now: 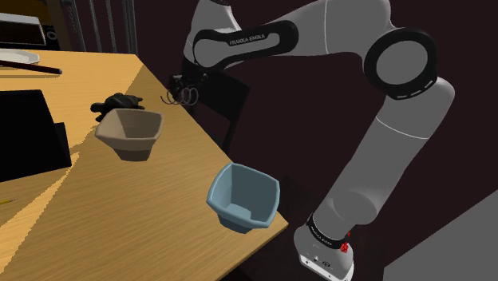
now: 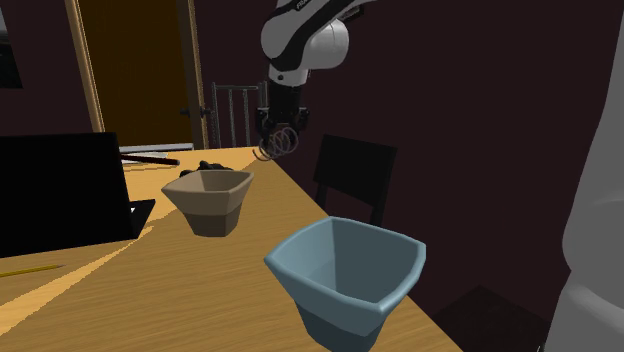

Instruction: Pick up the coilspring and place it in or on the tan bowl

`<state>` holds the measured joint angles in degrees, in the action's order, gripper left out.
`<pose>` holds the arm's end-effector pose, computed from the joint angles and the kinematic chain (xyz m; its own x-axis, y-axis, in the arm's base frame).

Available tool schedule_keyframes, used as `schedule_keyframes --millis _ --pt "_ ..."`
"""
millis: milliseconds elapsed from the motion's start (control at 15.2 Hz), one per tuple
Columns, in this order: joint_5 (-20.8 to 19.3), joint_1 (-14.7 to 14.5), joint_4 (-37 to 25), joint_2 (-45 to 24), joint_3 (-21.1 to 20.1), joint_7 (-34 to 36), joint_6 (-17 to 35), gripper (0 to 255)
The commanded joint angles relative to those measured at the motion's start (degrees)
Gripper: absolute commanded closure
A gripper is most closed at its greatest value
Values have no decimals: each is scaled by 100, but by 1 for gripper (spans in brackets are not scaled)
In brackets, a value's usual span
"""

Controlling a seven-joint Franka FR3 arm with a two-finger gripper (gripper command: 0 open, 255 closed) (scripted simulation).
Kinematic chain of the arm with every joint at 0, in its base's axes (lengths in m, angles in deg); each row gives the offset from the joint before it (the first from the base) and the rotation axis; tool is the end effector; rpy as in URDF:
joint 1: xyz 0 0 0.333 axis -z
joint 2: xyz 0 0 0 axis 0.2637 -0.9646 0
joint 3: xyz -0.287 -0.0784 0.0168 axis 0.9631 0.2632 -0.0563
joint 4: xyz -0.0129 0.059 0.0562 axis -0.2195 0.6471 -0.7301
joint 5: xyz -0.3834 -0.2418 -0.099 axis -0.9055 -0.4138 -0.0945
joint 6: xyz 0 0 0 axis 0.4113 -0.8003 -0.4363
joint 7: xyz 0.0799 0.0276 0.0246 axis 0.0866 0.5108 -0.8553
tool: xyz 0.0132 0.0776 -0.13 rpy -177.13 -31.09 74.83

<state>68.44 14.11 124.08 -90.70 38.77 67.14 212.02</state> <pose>0.6745 0.1068 0.3889 0.9441 -0.0443 0.3266 -0.0408 -0.9990 -0.0176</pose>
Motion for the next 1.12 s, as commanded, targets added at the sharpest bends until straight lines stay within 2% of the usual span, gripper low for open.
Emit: schedule_keyframes --millis 0,198,660,1056 --pt "20 1 -77 54 -2 -17 -132 255" --pt "43 1 -239 105 -4 -40 -344 255" --pt "-452 -531 -1122 -523 -346 1014 -697 255" --pt "-886 -1080 -2217 -1277 -534 1798 -1166 255"
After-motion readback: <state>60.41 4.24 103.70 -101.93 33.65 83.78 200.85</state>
